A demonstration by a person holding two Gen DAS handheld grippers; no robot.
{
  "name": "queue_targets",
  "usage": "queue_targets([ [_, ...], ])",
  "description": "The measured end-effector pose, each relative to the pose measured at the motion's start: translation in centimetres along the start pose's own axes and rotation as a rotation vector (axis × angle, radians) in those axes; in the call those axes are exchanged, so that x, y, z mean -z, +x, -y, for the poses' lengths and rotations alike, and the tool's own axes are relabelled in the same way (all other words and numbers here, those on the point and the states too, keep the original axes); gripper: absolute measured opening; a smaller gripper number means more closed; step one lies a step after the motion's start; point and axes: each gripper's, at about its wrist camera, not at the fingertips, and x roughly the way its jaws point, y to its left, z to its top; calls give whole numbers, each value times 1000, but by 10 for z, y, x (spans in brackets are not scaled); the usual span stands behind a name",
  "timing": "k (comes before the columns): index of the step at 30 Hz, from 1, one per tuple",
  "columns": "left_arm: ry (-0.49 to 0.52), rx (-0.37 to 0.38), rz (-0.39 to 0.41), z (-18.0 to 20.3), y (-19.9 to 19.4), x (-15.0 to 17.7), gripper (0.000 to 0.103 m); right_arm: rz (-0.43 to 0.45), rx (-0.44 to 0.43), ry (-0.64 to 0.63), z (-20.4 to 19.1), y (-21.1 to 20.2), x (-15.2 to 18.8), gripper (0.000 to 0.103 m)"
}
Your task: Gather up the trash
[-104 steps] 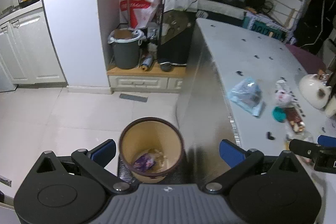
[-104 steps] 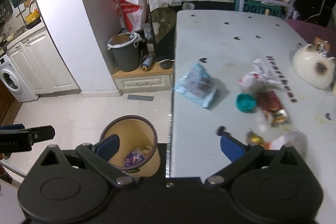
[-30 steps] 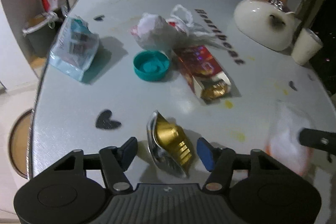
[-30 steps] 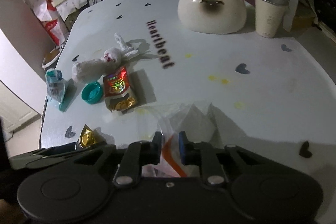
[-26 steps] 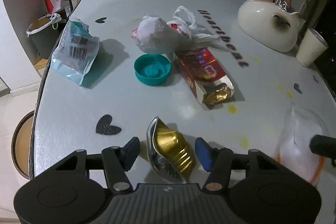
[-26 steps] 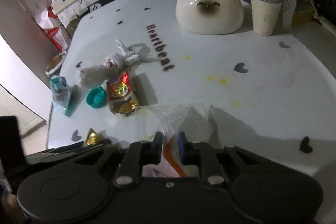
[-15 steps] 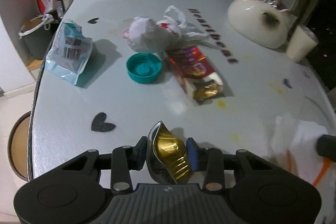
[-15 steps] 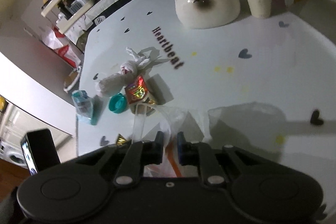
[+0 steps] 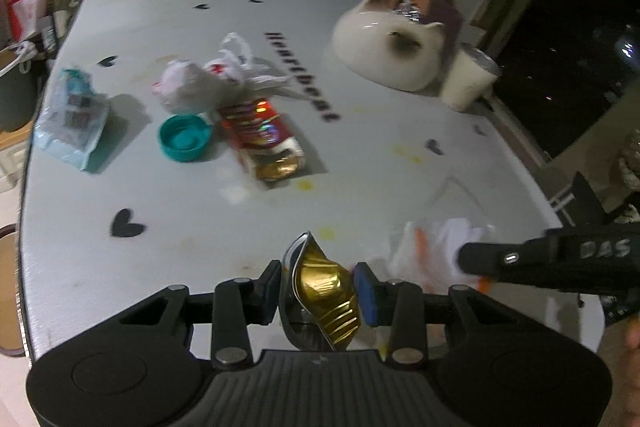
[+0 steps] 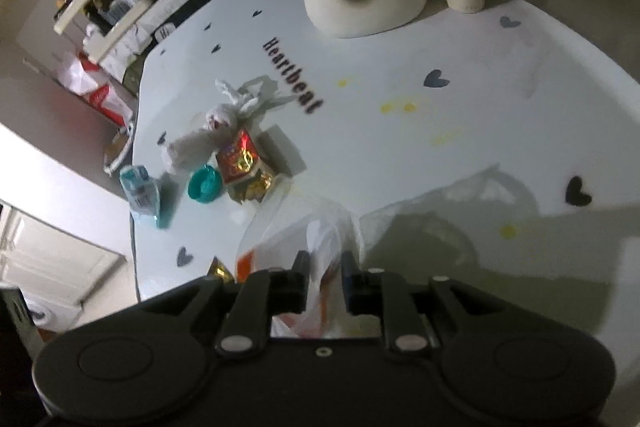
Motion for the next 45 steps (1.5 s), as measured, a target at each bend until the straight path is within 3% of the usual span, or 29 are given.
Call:
queue_targets([
  [7,49,43,-8,17,4,1,40,-28,49,-4,6,15,6,19],
  [17,14,15,10,7,-14,-1,40,3,89,-61,3,6,16,12],
  [33,6,-46,59,-10,-88,19,39,113,106,-172,-34,-46,49,12],
  [45,-48,-115,108,-54,-143,41,39,133,69,-269,-85,-52,79,12],
])
